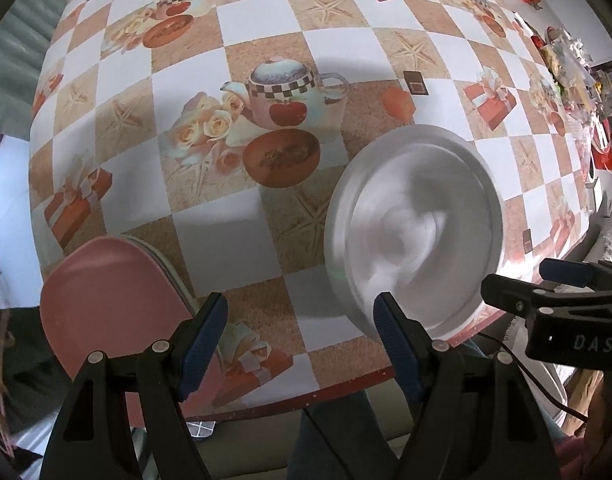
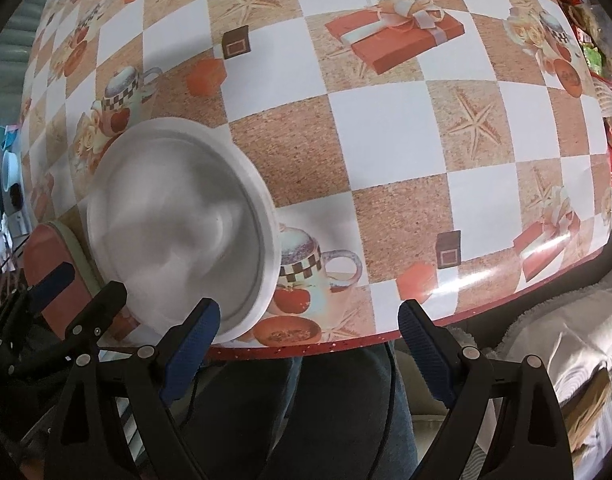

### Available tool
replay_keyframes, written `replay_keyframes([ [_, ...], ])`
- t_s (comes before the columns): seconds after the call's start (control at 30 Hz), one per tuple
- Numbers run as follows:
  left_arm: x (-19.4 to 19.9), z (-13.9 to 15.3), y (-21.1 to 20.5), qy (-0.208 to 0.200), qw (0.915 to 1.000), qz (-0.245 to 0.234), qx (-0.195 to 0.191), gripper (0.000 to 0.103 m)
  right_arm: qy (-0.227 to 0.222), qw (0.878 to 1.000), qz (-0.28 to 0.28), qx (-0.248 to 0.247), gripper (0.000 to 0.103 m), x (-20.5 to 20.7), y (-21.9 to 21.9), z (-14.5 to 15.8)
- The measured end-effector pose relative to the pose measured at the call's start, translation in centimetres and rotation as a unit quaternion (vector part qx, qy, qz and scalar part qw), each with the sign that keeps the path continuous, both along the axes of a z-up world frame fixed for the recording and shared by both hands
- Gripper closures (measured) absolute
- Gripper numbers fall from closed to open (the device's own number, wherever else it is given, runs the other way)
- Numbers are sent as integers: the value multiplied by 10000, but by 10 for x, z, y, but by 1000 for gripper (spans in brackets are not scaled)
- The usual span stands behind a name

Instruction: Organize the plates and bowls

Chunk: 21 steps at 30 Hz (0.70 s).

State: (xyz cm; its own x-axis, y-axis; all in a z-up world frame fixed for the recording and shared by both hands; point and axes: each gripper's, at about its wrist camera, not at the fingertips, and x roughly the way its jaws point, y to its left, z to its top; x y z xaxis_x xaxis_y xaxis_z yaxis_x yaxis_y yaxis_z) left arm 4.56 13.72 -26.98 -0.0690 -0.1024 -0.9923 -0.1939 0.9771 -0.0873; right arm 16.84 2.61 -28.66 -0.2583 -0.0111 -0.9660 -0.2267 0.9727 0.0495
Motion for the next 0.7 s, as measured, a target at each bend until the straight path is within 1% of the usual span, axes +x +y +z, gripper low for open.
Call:
replay_keyframes([
  [0.3,18,-11,-10,32,9999,-69,125,25,-96,9999,86,15,11,13,4,-10],
  [0.53,30,-29,-12,190,9993,-97,298,25,-124,9997,160,-170,11,26,5,-25],
  [0.63,33,-35,-16,191,9992,-124,321,25,-206,9992,204,-287,11,30,2,-28],
  [0.7,34,-39,-18,173,9991,-137,350,24,-202,9993,173,-276,11,32,-1,-30],
])
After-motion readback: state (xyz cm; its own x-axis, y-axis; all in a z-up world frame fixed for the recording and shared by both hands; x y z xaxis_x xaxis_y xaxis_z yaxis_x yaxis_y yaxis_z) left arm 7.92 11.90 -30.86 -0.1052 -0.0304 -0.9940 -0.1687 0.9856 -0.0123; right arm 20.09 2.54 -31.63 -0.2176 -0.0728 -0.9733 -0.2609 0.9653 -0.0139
